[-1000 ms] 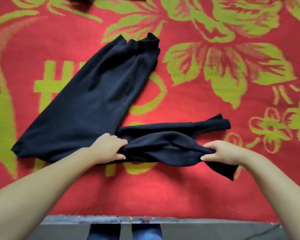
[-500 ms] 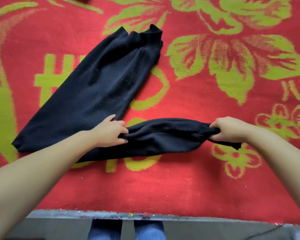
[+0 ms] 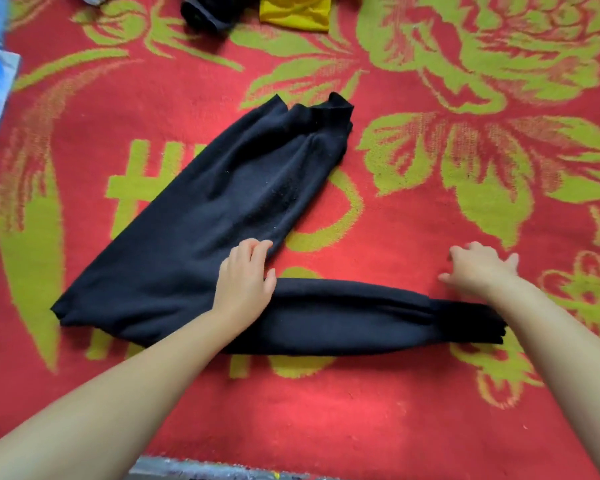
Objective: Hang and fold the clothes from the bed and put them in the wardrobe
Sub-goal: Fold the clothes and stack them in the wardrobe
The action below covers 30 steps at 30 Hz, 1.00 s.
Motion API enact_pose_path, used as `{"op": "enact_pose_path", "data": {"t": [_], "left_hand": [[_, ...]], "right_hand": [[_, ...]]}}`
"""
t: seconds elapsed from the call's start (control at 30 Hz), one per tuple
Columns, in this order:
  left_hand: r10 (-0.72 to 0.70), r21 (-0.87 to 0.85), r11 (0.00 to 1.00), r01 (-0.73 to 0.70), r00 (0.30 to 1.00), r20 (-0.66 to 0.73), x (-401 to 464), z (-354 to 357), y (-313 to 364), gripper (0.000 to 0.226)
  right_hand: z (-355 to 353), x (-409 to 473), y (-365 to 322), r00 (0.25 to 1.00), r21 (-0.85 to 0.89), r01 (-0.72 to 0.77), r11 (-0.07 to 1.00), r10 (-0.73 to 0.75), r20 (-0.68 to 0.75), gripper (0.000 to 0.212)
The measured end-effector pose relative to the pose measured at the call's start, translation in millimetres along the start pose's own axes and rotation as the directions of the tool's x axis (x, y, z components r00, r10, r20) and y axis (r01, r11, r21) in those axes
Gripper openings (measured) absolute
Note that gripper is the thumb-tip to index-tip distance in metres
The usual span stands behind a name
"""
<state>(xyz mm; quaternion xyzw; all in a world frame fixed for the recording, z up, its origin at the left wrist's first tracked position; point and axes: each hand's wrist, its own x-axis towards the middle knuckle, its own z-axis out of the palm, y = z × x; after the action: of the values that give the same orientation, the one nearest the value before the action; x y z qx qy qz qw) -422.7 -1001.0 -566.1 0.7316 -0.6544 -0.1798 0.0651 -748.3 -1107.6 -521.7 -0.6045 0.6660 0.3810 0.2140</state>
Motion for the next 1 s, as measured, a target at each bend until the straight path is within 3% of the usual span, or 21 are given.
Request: {"op": "enact_pose_path", "data": {"t": [0.07, 0.13, 0.2, 0.3, 0.37, 0.47, 0.53, 0.63, 0.77, 0.83, 0.93, 1.0], "left_hand": [[-0.056, 0.048, 0.997, 0.055, 0.998, 0.017, 15.6, -1.2, -5.5, 0.058], [-0.123, 0.186, 0.978, 0.099, 0.985, 0.123, 31.3, 4.3, -7.4, 0.069], [-0.130, 0.290, 0.953, 0.091, 0.984, 0.120, 41.2, 12.7, -7.2, 0.068], [-0.181, 0.068, 0.982, 0.176, 0.980, 0.086, 44.3, 12.4, -11.1, 0.051], [-0.200, -0.192, 0.960, 0.206, 0.979, 0.049, 36.6, 9.8, -21.9, 0.043], [-0.316, -0.509, 0.832, 0.222, 0.943, -0.106, 25.9, -4.3, -37.7, 0.035], [-0.406, -0.624, 0.750, 0.222, 0.898, -0.168, 25.3, -14.1, -44.3, 0.032], [-0.430, -0.683, 0.709, 0.175, 0.875, -0.222, 27.4, -22.8, -43.9, 0.033], [-0.239, -0.592, 0.805, 0.048, 0.939, -0.248, 19.2, -14.0, -29.8, 0.040], [-0.103, -0.459, 0.889, -0.010, 0.970, -0.221, 19.0, -1.7, -25.8, 0.043], [0.021, -0.088, 0.996, -0.031, 0.994, -0.105, 26.1, 19.8, -24.2, 0.058], [0.016, 0.147, 0.989, -0.024, 0.998, 0.060, 28.4, 23.6, -19.6, 0.078]], "right_hand": [[-32.6, 17.3, -33.5, 0.971, 0.278, 0.208, 0.938, -0.163, -0.176, 0.045], [-66.9, 37.7, -77.2, 0.940, 0.560, 0.336, 0.757, -0.228, -0.255, 0.044], [-91.3, 60.3, -122.2, 0.935, 0.768, 0.355, 0.533, -0.175, -0.310, 0.048], [-117.0, 83.5, -172.1, 0.934, 0.878, 0.356, 0.321, -0.081, -0.349, 0.056], [-130.8, 92.4, -191.1, 0.931, 0.855, 0.349, 0.384, -0.042, -0.361, 0.055], [-154.1, 95.8, -203.6, 0.914, 0.656, 0.300, 0.692, -0.011, -0.406, 0.038], [-175.2, 85.5, -215.1, 0.880, 0.526, 0.330, 0.784, -0.053, -0.473, 0.035], [-211.4, 61.5, -239.6, 0.787, 0.361, 0.440, 0.822, -0.159, -0.596, 0.031], [-234.6, 49.7, -250.5, 0.671, 0.319, 0.565, 0.761, -0.199, -0.715, 0.028], [-227.7, 59.2, -240.1, 0.659, 0.359, 0.572, 0.737, -0.153, -0.736, 0.029], [-194.9, 87.5, -212.8, 0.747, 0.563, 0.514, 0.647, -0.015, -0.664, 0.031], [-171.3, 101.6, -197.8, 0.889, 0.831, 0.395, 0.393, 0.065, -0.453, 0.036]]}}
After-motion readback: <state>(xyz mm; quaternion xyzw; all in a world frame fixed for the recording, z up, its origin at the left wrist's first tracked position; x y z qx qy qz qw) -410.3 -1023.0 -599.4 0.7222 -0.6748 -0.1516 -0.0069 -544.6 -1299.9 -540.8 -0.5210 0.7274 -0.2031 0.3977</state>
